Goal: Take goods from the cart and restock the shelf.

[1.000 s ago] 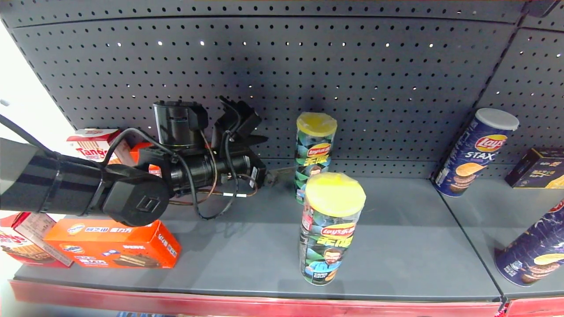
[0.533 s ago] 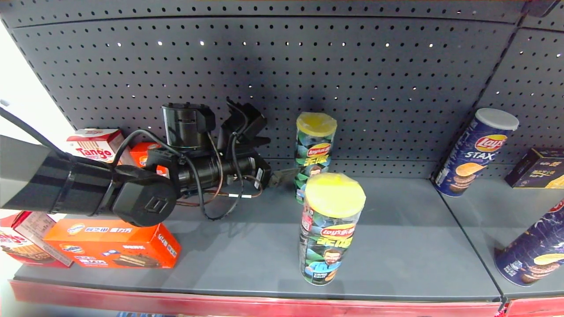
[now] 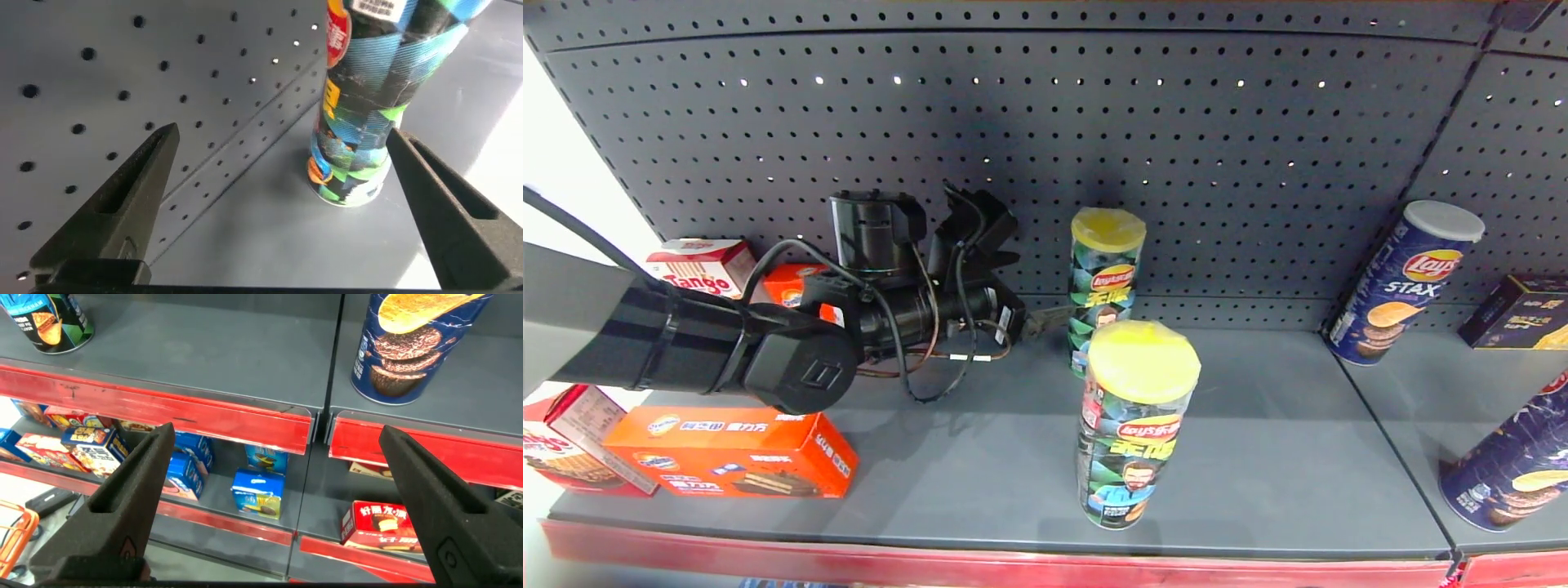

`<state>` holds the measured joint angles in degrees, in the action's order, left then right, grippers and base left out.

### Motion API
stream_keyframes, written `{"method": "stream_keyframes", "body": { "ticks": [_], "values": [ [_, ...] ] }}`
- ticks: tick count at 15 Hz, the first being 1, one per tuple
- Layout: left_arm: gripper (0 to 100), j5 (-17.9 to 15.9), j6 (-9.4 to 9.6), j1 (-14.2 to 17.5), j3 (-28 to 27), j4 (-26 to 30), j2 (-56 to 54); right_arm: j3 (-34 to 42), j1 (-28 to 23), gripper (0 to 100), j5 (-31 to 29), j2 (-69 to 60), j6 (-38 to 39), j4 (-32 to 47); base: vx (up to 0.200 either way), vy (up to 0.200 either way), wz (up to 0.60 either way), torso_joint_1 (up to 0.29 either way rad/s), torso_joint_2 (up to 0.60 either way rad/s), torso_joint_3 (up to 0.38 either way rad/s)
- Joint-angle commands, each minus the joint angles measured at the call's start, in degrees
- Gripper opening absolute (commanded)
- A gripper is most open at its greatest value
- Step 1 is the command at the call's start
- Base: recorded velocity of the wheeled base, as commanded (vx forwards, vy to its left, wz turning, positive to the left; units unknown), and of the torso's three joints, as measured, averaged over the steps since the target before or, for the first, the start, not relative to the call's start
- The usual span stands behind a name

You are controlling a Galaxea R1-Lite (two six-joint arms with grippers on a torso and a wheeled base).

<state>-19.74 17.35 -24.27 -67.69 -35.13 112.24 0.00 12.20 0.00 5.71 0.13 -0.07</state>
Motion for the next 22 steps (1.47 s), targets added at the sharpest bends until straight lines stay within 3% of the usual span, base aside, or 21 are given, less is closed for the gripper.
{"method": "stream_keyframes", "body": {
  "ticks": [1,14,22],
  "values": [
    [100,0.22,-0.03,0.01,-0.25,-0.02,0.35,0.0,0.01,100,0.0,0.1,0.04,-0.01,0.0,0.0,0.0,0.0,0.0,0.0],
    [100,1.89,-0.3,0.63,0.28,-0.11,0.7,0.0,0.01,100,0.0,0.1,0.04,-0.01,0.0,0.0,0.0,0.0,0.0,0.0],
    [100,11.04,0.14,0.45,9.77,-9.95,-1.06,0.0,0.01,100,0.0,0.01,-0.05,-0.01,0.0,0.0,0.0,0.0,0.0,0.0]
  ]
}}
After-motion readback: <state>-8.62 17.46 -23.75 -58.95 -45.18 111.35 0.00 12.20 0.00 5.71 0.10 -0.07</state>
